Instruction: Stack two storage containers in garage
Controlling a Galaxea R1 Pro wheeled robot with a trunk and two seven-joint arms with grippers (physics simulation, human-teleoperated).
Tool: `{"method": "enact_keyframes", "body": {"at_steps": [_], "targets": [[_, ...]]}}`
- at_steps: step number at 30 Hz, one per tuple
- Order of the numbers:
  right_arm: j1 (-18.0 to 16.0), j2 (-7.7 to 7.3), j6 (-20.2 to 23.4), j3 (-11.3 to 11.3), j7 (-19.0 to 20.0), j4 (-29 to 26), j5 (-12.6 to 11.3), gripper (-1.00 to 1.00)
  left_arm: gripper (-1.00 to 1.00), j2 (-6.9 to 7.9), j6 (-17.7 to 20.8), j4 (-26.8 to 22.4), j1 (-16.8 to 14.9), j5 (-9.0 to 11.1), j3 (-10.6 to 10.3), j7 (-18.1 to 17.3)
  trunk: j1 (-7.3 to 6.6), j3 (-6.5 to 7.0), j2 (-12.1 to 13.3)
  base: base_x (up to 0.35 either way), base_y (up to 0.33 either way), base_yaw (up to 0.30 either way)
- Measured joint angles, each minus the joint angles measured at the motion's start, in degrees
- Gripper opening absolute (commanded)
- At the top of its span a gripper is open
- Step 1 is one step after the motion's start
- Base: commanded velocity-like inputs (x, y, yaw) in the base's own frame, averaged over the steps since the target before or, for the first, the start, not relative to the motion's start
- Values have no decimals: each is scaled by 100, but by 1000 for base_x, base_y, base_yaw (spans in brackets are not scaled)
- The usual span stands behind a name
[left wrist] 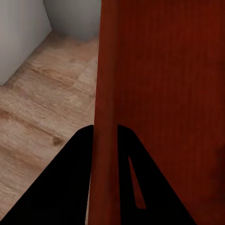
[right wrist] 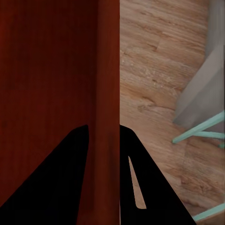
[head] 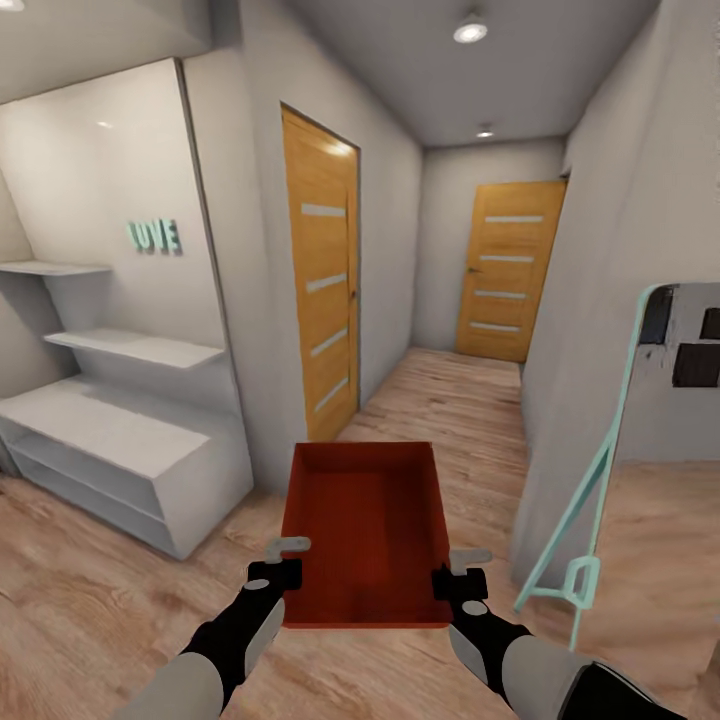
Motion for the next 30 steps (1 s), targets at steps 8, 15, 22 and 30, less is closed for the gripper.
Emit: {"method": "enact_keyframes", "body": {"at_steps": [8, 15, 22, 30], "targets": [[0, 0, 0, 0, 0, 0, 0, -100, -100, 0, 0, 0, 0, 0, 0, 0, 0, 0, 0, 308, 193, -251], [0, -2, -3, 2, 4, 1, -5, -100, -100, -3, 0, -1, 0, -6, 4, 1, 0, 0, 0, 308, 193, -252], [0, -3, -4, 3, 7, 2, -9, -100, -100, -4, 0, -1, 0, -8, 6, 1, 0, 0, 0, 308, 193, -252], [0, -3, -5, 4, 7, 2, -10, -100, -100, -5, 0, -1, 0, -9, 7, 1, 0, 0, 0, 308, 193, -252]]}}
